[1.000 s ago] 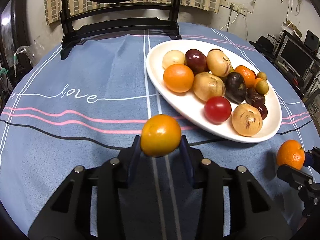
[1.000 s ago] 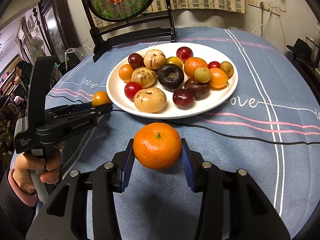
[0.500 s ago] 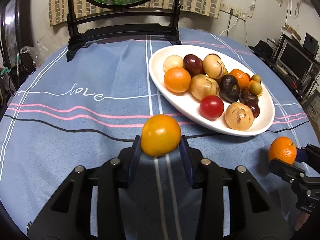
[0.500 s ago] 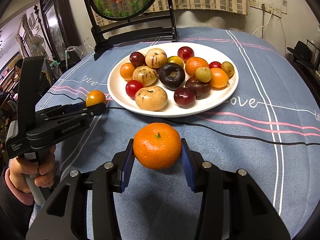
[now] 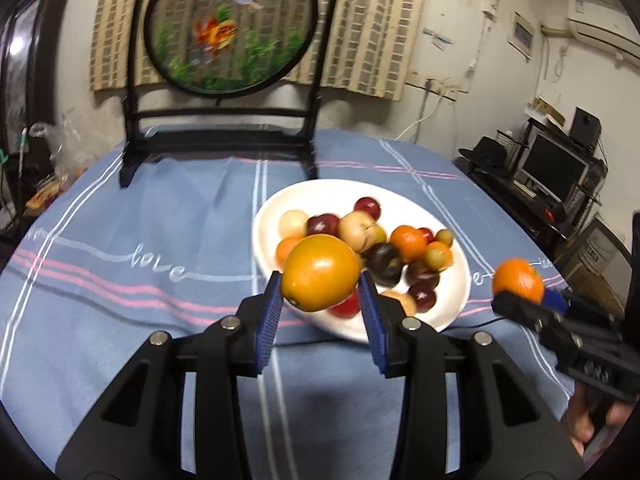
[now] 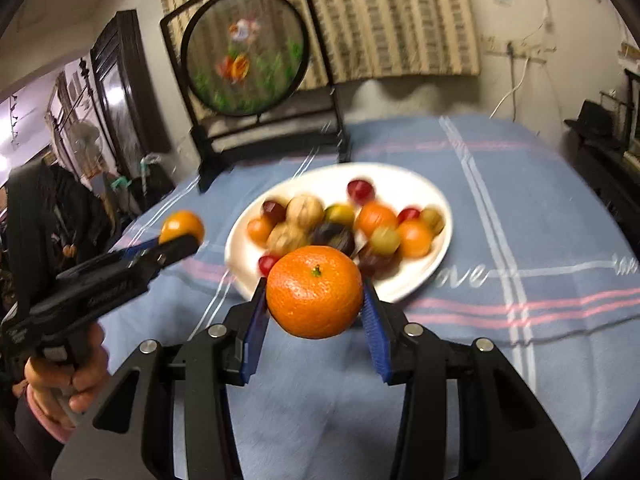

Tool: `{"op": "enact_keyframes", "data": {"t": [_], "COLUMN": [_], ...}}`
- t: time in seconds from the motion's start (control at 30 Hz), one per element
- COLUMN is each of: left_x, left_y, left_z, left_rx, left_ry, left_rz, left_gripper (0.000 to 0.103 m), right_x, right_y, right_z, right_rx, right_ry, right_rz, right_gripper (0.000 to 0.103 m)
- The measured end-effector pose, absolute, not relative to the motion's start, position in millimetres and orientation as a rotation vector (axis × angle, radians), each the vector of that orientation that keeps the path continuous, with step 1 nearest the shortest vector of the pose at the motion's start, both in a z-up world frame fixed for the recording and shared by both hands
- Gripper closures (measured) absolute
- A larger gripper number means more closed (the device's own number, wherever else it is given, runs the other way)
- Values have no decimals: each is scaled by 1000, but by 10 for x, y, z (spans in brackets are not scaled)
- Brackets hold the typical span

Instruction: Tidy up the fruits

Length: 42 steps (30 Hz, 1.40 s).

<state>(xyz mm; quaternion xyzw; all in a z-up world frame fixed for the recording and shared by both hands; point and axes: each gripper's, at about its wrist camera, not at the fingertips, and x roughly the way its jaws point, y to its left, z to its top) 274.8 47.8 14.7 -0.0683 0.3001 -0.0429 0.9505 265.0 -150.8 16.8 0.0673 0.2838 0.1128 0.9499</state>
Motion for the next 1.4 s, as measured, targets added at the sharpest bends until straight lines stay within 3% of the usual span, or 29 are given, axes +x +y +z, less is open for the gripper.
{"op": "enact_keyframes", "data": {"t": [0.27, 0.63, 0.7, 0.73, 0.77, 0.8, 0.83, 0.93, 1.27, 1.3, 1.4], "left_x": [3609, 4522, 4517, 4491, 4461, 4410, 4368, 4171, 3095, 2996, 2665], "left_y": [249, 222, 214, 203, 198, 197, 200, 246, 280, 274, 243], "left_z": [402, 53, 43, 58, 75, 105, 129, 212, 384, 376, 327], "left_rx": [-153, -105, -83, -70, -59, -46, -45, -63, -56, -49, -36], "left_ry": [662, 807, 798, 784, 766, 750, 746, 735, 663, 659, 649], "left_rz": [-146, -59, -33, -18, -2, 9, 5, 14, 68, 73, 79], "left_gripper": [64, 63, 41, 23, 20, 20, 19, 11, 2, 2, 2], "right_x": [3447, 4279, 4338, 4358, 4352, 4326, 4276, 4102, 3051, 2920, 2550], "right_y": [-1731, -1758, -1763, -1762, -1762, -1764, -1761, -1733, -1701, -1704, -1736], "right_z": [455, 54, -3, -20, -30, -21, 2, 94, 345, 335, 277], "right_rx": [180, 187, 183, 180, 179, 178, 167, 143, 99, 89, 68], "right_ry": [587, 742, 766, 780, 789, 780, 761, 731, 627, 614, 543], "right_rz": [209, 185, 178, 182, 189, 187, 177, 181, 229, 230, 209], "right_gripper": [58, 58, 57, 54, 49, 40, 37, 37, 35, 34, 1]}}
